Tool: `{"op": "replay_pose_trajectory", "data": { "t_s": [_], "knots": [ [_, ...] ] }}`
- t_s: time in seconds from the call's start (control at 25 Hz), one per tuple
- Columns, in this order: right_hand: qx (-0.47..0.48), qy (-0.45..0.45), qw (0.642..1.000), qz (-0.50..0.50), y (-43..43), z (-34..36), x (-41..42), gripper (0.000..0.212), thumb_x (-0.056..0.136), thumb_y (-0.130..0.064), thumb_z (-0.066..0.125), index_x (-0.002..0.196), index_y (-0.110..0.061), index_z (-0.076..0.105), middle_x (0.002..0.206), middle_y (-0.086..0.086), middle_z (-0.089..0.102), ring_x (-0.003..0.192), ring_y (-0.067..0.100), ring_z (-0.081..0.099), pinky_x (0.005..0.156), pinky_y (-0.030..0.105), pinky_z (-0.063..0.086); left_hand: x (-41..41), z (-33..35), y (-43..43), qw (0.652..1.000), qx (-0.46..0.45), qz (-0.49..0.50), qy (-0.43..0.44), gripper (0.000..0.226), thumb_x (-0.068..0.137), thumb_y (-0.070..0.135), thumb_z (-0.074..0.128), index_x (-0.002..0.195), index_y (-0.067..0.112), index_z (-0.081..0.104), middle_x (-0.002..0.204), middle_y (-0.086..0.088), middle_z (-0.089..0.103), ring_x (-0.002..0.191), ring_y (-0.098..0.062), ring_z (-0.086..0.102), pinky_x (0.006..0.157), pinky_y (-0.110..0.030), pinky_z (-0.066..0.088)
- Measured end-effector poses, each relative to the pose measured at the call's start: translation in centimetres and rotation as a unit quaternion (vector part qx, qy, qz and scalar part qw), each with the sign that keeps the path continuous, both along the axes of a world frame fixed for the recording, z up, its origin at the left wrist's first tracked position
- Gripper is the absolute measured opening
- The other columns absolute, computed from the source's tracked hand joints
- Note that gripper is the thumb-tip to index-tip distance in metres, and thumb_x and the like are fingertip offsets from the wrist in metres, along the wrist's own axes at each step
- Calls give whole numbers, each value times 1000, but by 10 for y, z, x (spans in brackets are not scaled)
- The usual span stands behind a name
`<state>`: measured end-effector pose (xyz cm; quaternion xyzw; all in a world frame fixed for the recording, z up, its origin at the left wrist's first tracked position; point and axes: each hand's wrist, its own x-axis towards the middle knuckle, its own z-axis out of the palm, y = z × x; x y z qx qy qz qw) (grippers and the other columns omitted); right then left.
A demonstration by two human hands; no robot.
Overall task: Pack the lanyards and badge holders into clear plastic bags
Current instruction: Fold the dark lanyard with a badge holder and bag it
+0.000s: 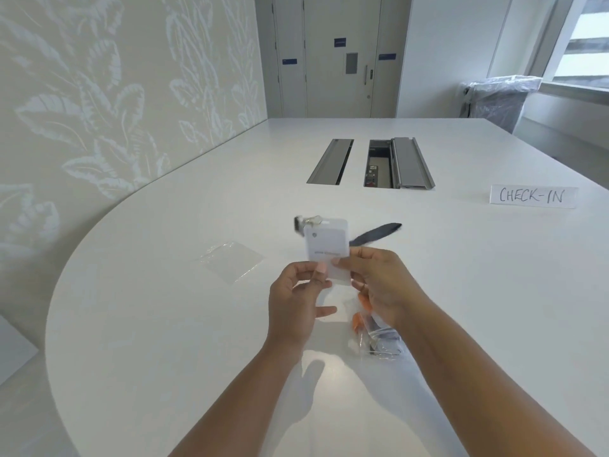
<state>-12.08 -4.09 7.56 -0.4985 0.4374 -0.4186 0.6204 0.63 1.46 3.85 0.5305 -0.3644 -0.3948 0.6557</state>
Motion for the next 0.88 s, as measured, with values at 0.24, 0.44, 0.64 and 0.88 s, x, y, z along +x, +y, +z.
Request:
{"op": "replay_pose_trajectory", "data": {
  "t_s": [0.24,0.44,0.64,0.88],
  "knots": [
    [-31,-14,998,54,13,-3,5,10,85,-10,74,88,-3,67,98,22,75,84,27,72,73,31,56,7,-3,-2,993,-9,59,-100,18,93,35,60,87,18,60,92,1,69,89,-21,67,77,-44,60],
    [-188,9,982,-12,7,3,-13,33,91,-49,60,98,-18,69,103,-4,72,99,11,63,91,34,46,12,8,3,991,3,-129,37,13,90,17,57,77,15,55,76,4,62,66,-14,56,49,-24,46],
    [-181,-152,966,104,7,0,-19,36,101,-26,44,132,-15,59,141,2,58,134,22,52,113,52,35,14,12,10,962,-8,-263,74,19,88,23,55,78,14,68,78,0,66,62,-10,58,51,-19,44],
    [-217,-20,968,128,11,-10,-13,25,82,-8,55,94,-15,76,97,11,74,89,26,67,77,44,55,11,13,12,979,-30,-201,30,20,83,27,63,67,15,62,69,-4,59,60,-19,51,50,-24,41]
  ]
}}
